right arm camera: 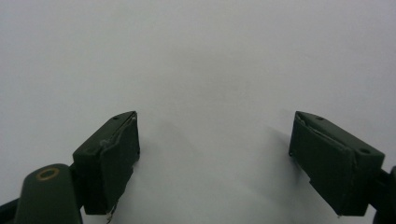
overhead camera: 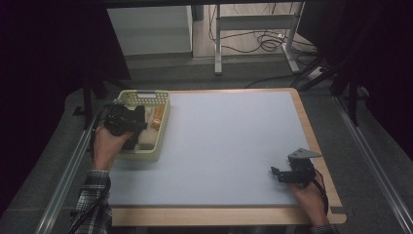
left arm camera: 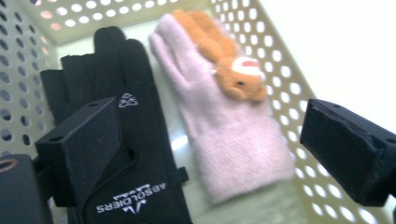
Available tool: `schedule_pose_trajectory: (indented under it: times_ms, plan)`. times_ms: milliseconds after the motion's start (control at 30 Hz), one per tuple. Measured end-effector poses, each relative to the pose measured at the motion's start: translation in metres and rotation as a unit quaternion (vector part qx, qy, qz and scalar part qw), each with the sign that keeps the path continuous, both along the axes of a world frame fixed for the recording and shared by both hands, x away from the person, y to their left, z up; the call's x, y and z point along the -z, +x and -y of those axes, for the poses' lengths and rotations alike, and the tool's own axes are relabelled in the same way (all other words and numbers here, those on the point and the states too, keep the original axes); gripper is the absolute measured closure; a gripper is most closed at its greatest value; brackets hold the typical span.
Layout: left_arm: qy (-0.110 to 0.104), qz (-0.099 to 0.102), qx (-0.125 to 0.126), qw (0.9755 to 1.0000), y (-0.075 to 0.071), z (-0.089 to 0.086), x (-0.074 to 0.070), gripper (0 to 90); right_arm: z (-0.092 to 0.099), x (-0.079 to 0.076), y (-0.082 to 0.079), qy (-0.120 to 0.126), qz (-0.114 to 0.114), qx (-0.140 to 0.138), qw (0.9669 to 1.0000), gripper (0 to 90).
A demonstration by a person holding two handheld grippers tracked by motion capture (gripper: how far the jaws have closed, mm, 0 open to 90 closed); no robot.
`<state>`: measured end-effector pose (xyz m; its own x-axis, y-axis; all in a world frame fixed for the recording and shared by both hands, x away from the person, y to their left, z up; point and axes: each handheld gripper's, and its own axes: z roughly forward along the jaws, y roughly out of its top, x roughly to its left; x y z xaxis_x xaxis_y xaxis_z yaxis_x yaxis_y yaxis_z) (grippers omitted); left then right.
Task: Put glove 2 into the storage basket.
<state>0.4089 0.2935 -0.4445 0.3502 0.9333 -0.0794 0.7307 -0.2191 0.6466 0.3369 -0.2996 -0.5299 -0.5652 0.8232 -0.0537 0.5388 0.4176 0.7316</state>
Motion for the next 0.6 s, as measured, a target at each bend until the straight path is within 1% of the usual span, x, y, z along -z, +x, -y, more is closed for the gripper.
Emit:
schedule_pose_trajectory:
  times_ms: [167,200,300,367,433,600]
  plan:
    - [-0.006,0.016,0.024,0.9996,-0.012,0.006,-0.004,2.1,0.0,0.0,0.0,0.0,0.0,0.0,1.0,15.9]
    - [-0.006,0.018,0.026,0.9995,-0.015,0.008,-0.004,1.4,0.0,0.0,0.0,0.0,0.0,0.0,1.0,15.9]
    - [0.003,0.029,0.033,0.9991,-0.023,0.015,-0.004,0.0,0.0,0.0,0.0,-0.001,-0.001,0.0,1.0,15.9]
    - [0.002,0.034,0.038,0.9987,-0.028,0.019,-0.005,0.0,0.0,0.0,0.0,-0.001,-0.001,0.0,1.0,15.9]
    - [-0.003,0.038,0.044,0.9983,-0.032,0.023,-0.007,0.0,0.0,0.0,0.0,-0.001,-0.001,0.0,1.0,15.9]
    - [-0.011,0.052,0.069,0.9962,-0.045,0.037,-0.009,0.0,0.0,0.0,0.0,-0.001,-0.001,0.0,1.0,15.9]
